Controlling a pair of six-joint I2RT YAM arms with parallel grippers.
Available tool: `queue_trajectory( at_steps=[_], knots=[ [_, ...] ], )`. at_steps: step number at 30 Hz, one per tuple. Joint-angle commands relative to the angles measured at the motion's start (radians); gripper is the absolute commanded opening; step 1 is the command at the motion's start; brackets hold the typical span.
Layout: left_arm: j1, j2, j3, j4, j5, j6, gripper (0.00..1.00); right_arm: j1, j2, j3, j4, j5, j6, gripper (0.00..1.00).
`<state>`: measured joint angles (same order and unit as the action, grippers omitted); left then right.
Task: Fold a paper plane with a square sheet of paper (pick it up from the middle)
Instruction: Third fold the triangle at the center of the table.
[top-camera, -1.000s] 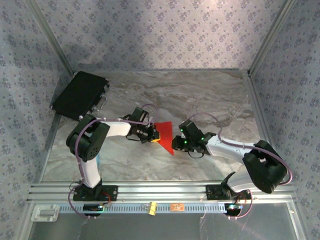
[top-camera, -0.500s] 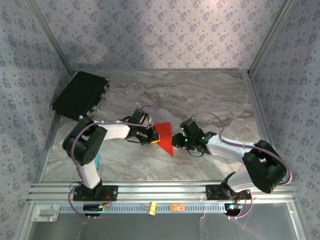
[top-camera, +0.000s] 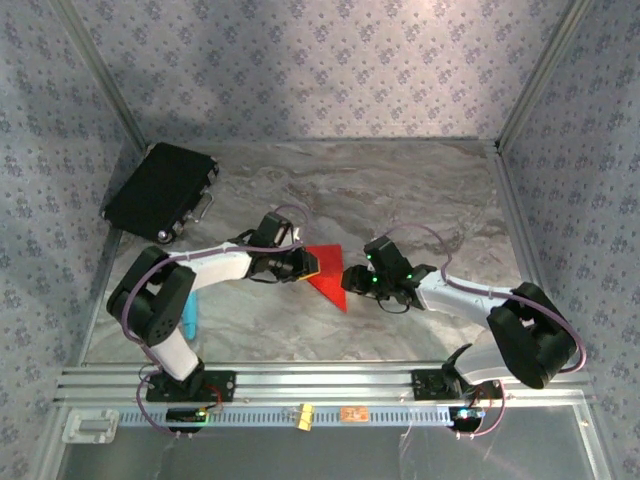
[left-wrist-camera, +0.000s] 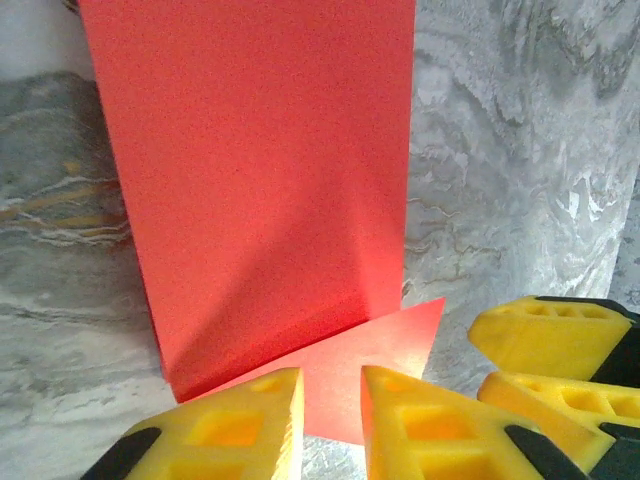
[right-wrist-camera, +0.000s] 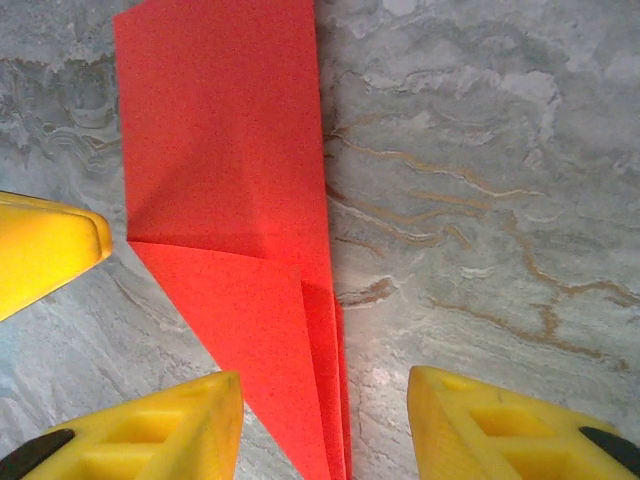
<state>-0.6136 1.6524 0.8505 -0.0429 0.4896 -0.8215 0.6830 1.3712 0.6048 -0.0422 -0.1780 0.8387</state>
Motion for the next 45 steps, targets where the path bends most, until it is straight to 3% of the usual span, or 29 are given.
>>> queue_trajectory(
  at_steps=[1,7,14,29,45],
  knots=[
    [0.04,-0.05,-0.03,-0.031,-0.011,0.018,0.26,0.0,0.0,0.002,0.029,-0.032,-0.016,0.48],
    [0.117,-0.053,-0.048,-0.026,0.062,0.028,0.33,-0.005,0.062,0.041,0.042,-0.061,-0.028,0.38],
    [0.133,0.003,-0.044,0.041,0.152,-0.007,0.35,-0.01,0.125,0.08,0.025,-0.065,-0.027,0.32],
    [0.133,0.085,-0.022,0.057,0.193,-0.02,0.38,-0.013,0.099,0.061,0.009,-0.032,-0.021,0.32],
    [0.11,0.125,-0.001,0.095,0.22,-0.041,0.31,-0.01,0.043,0.026,0.004,-0.01,-0.019,0.32]
  ],
)
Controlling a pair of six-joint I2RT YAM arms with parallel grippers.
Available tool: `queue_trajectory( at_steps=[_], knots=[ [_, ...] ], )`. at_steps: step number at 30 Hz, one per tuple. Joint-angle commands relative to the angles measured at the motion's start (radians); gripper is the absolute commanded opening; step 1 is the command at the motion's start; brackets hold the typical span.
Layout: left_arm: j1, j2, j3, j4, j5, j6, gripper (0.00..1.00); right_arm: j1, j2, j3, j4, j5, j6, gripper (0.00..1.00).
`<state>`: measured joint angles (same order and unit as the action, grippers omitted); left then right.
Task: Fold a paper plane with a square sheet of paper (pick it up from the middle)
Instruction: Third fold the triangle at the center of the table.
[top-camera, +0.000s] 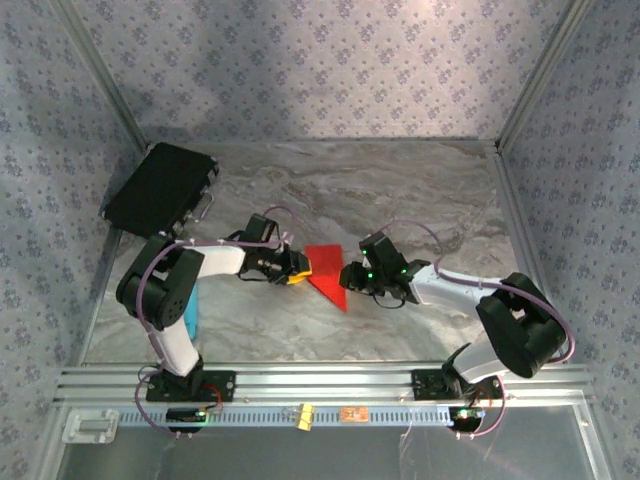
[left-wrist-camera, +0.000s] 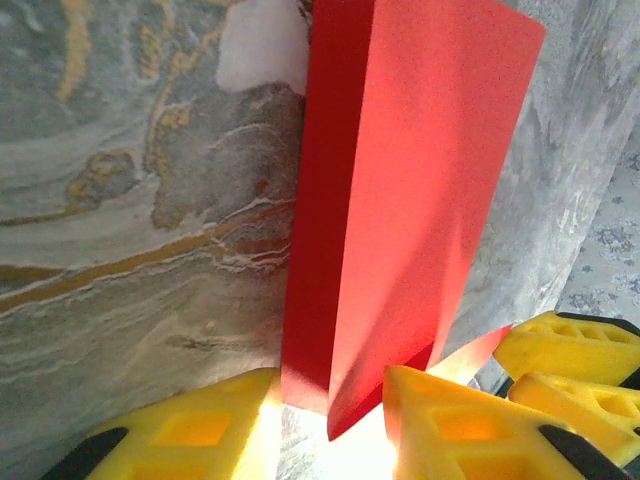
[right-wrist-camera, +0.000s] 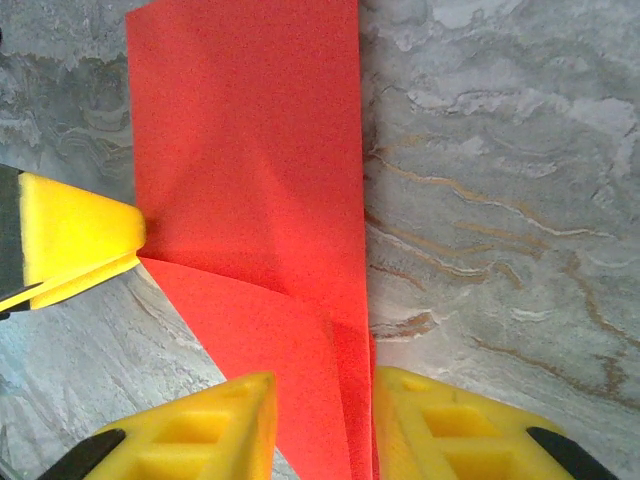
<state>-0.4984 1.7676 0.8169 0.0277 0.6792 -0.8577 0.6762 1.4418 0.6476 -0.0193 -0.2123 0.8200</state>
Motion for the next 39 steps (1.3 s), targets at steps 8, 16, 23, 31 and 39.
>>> queue_trajectory(
  at_steps=[8,16,23,31,39],
  knots=[
    [-0.006,0.009,0.035,0.049,0.043,-0.011,0.28,0.014,-0.11,-0.056,-0.008,0.082,-0.024,0.4],
    [-0.003,0.03,0.043,0.074,0.052,-0.02,0.28,0.045,-0.224,-0.11,0.015,0.149,-0.043,0.48],
    [-0.002,0.041,0.049,0.095,0.063,-0.024,0.27,0.078,-0.276,-0.121,0.019,0.182,-0.085,0.48],
    [0.011,0.066,0.051,0.142,0.077,-0.035,0.27,0.125,-0.309,-0.111,0.028,0.221,-0.147,0.49],
    [0.023,0.095,0.072,0.19,0.101,-0.056,0.27,0.182,-0.345,-0.113,0.032,0.307,-0.183,0.51]
  ],
)
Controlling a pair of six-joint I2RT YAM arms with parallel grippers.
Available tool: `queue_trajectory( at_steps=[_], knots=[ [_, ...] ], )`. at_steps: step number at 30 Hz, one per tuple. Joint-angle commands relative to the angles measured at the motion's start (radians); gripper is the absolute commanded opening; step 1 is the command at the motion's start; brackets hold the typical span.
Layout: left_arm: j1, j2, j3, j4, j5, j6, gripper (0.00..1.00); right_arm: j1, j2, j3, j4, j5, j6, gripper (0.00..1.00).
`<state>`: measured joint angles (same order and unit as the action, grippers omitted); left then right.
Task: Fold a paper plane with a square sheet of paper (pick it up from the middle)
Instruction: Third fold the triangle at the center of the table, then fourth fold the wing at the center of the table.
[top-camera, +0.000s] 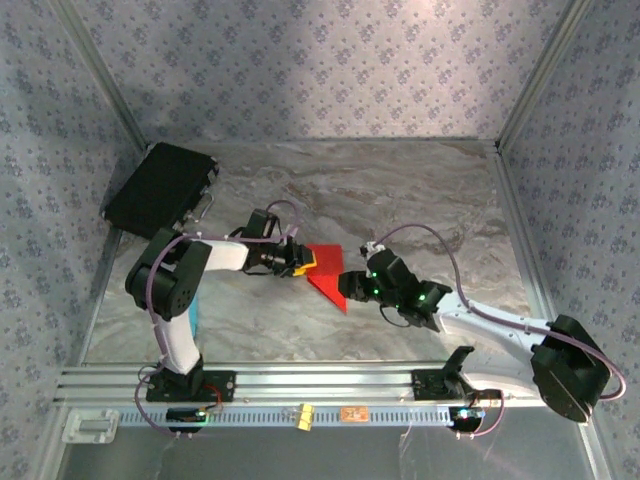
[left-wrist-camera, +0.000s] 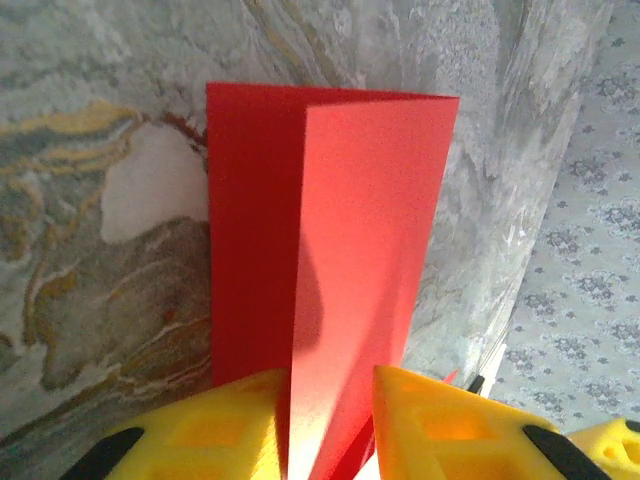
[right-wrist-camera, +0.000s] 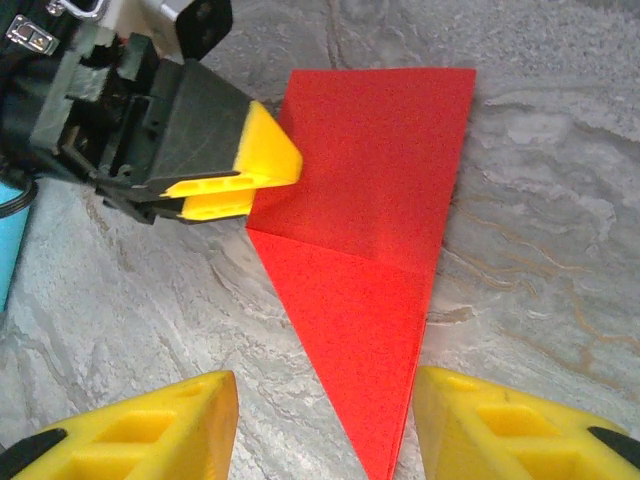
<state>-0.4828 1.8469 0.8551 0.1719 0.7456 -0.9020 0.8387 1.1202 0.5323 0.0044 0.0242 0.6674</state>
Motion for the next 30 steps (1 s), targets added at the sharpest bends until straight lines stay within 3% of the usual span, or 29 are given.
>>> queue_trajectory(
  at_steps=[1,9,11,18,25,30],
  knots=[
    [0.008,0.021,0.039,0.047,0.036,-0.012,0.27,0.029,-0.025,0.001,0.012,0.096,-0.031,0.51],
    [0.007,0.015,0.023,0.083,0.027,-0.036,0.11,0.168,-0.013,0.011,0.026,0.351,-0.202,0.5],
    [0.006,-0.003,0.003,0.1,0.008,-0.051,0.09,0.184,-0.005,0.002,0.034,0.364,-0.262,0.5],
    [-0.018,-0.081,-0.063,0.105,-0.101,-0.098,0.08,0.203,0.145,0.09,-0.202,0.503,-0.285,0.46],
    [-0.06,-0.131,-0.102,0.098,-0.19,-0.13,0.1,0.236,0.153,0.036,-0.058,0.512,-0.365,0.44],
    [-0.061,-0.123,-0.078,0.1,-0.157,-0.12,0.17,0.252,0.197,0.086,-0.167,0.521,-0.401,0.43]
  ],
)
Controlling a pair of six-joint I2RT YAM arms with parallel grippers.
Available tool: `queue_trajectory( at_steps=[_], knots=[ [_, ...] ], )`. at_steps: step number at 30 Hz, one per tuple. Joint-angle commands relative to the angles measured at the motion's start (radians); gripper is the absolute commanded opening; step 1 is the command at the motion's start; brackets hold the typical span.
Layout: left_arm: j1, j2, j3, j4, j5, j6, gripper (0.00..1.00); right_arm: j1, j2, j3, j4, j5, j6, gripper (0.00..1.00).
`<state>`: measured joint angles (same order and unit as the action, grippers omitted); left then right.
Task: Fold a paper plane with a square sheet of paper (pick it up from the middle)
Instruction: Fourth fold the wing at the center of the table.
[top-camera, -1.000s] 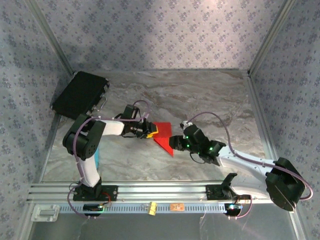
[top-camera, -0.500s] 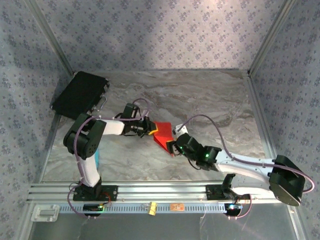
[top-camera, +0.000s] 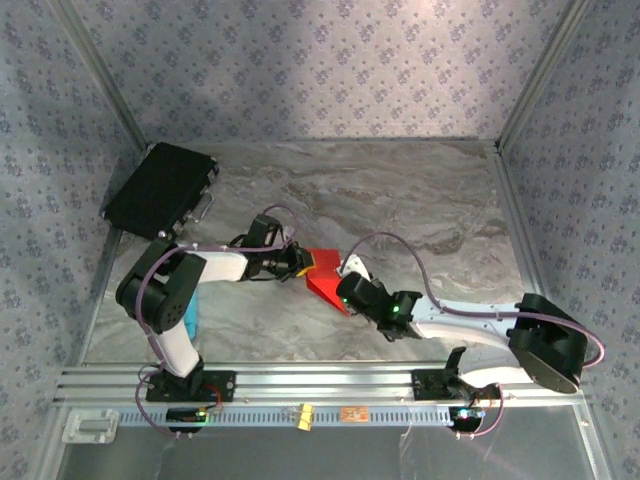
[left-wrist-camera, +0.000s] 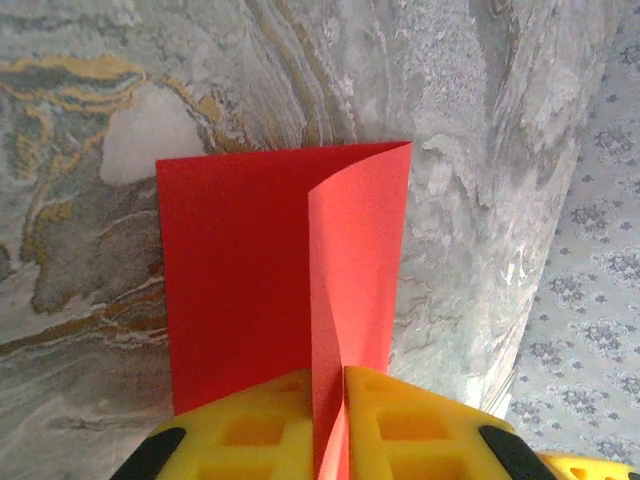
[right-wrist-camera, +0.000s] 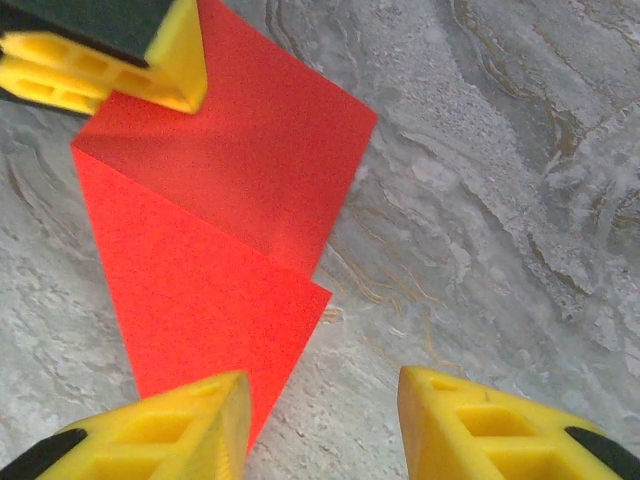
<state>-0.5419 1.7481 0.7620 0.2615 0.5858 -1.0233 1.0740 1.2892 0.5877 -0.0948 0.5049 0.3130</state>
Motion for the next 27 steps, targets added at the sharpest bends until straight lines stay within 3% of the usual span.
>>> queue_trajectory(
  at_steps=[1,8,13,18,27],
  knots=[
    [-0.003,-0.022,0.019,0.01,0.01,0.005,0.18,0.025,0.031,0.025,-0.054,0.037,-0.067,0.43],
    [0.004,-0.021,0.034,0.006,0.038,0.009,0.22,0.082,0.048,0.007,0.062,-0.013,-0.159,0.43],
    [0.01,-0.033,0.034,0.002,0.05,0.004,0.14,0.132,0.132,0.04,0.092,0.016,-0.233,0.42],
    [0.014,-0.046,0.036,-0.013,0.052,-0.008,0.1,0.16,0.201,0.075,0.079,0.135,-0.241,0.42],
    [0.014,-0.053,0.035,-0.011,0.059,-0.023,0.08,0.161,0.28,0.101,0.053,0.194,-0.192,0.42]
  ],
)
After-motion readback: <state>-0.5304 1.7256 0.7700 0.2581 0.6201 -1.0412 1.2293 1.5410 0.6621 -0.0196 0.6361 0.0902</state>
